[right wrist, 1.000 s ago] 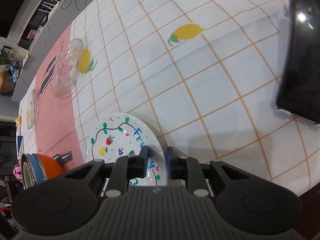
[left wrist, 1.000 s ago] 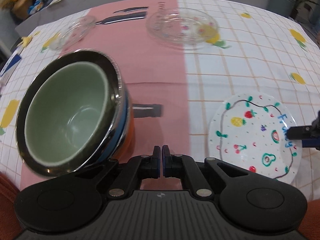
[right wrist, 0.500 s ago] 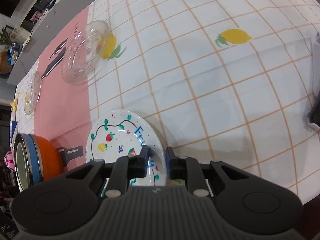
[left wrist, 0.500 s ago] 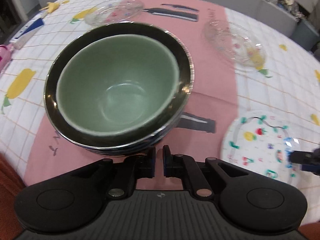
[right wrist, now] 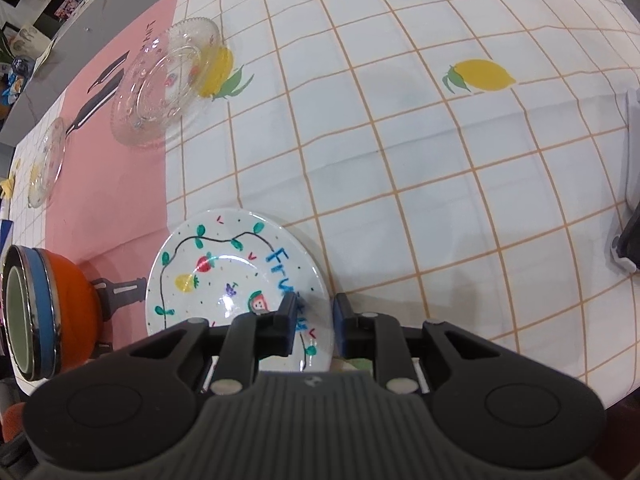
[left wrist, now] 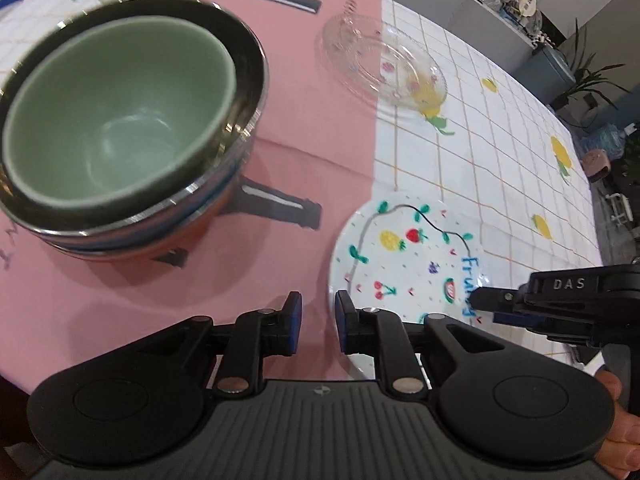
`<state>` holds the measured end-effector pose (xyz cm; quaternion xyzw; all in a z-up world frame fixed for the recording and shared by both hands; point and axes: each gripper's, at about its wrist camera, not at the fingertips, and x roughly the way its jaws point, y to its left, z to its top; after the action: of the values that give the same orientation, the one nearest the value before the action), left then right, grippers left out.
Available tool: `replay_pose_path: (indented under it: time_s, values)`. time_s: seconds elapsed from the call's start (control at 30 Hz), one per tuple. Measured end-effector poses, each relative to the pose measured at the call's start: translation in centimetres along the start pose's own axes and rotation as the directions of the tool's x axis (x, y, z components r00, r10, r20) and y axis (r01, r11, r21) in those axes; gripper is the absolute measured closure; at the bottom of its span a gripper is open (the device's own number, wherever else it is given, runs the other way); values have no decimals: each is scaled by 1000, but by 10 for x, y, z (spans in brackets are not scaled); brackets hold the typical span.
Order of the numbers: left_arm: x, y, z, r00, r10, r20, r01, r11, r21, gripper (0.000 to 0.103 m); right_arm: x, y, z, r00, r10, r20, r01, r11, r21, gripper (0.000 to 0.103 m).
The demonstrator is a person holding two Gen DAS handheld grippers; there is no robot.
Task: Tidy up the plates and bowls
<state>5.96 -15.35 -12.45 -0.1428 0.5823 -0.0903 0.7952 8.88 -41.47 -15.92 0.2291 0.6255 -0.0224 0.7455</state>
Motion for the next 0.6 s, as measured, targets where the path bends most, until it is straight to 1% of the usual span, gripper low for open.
replay_pose_path:
  time_s: [0.03,0.1,0.17,0.4,0.5,0.53,0.6]
  values:
    - [1,0,0,1000,-8,-2,8,1000,1,83,0,1,0,1000,-2,1,2,1000,-8,85]
    - [3,-2,0,1000,-16,-4,16,1000,6,88,1,3,0,1000,12,-2,-12,1000,-15,87]
    - [3,-4,1,1000,1,4,-1,1000,16,89,2,4,1,1000,28,-1,-28,999,-18,88]
    - [5,-4,15,999,23,33,-23,1000,18,90,1,3,3,997,73,32,-73,997,3,91]
    - [6,-4,21,999,28,28,-29,999,31,91,2,10,4,998,59,38,-58,998,-22,90]
    - [5,-3,22,999,24,29,-25,999,41,91,2,12,4,998,50,41,-48,998,-36,88]
    - [-5,-5,22,998,32,45,-35,996,82,90,-3,16,1,997,39,73,-35,998,-61,86]
